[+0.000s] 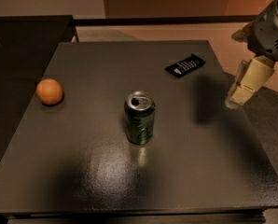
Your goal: Move rxbar chocolate near green can
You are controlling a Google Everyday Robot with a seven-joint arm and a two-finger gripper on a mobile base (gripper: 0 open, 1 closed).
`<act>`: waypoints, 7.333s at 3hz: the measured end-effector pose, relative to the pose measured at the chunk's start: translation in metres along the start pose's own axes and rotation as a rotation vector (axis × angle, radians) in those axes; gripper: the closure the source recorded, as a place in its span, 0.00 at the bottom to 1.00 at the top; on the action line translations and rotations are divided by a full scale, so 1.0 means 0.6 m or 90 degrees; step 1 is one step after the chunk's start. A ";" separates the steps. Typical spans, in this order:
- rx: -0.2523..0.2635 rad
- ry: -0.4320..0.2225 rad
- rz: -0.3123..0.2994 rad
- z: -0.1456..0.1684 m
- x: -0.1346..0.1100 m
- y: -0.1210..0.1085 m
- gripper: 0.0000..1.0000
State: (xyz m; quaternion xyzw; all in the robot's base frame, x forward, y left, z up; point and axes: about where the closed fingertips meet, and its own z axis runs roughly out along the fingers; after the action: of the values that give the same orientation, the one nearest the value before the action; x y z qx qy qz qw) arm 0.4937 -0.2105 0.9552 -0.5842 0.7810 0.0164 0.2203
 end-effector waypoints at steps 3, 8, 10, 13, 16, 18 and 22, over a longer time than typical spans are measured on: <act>0.017 -0.144 0.054 0.104 -0.046 -0.150 0.00; -0.052 -0.239 0.122 0.280 -0.049 -0.230 0.00; -0.077 -0.237 0.141 0.314 -0.045 -0.241 0.18; -0.083 -0.257 0.139 0.289 -0.037 -0.224 0.87; -0.094 -0.298 0.093 0.204 -0.027 -0.103 1.00; -0.148 -0.315 0.034 0.158 -0.053 0.041 1.00; -0.229 -0.314 -0.003 0.152 -0.079 0.154 0.61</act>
Offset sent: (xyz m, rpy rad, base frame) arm 0.1214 0.0147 -0.0219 0.2704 -0.0991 -0.0471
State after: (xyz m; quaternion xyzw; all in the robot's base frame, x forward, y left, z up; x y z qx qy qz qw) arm 0.4490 -0.1123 0.8687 -0.5941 0.6872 0.2949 0.2963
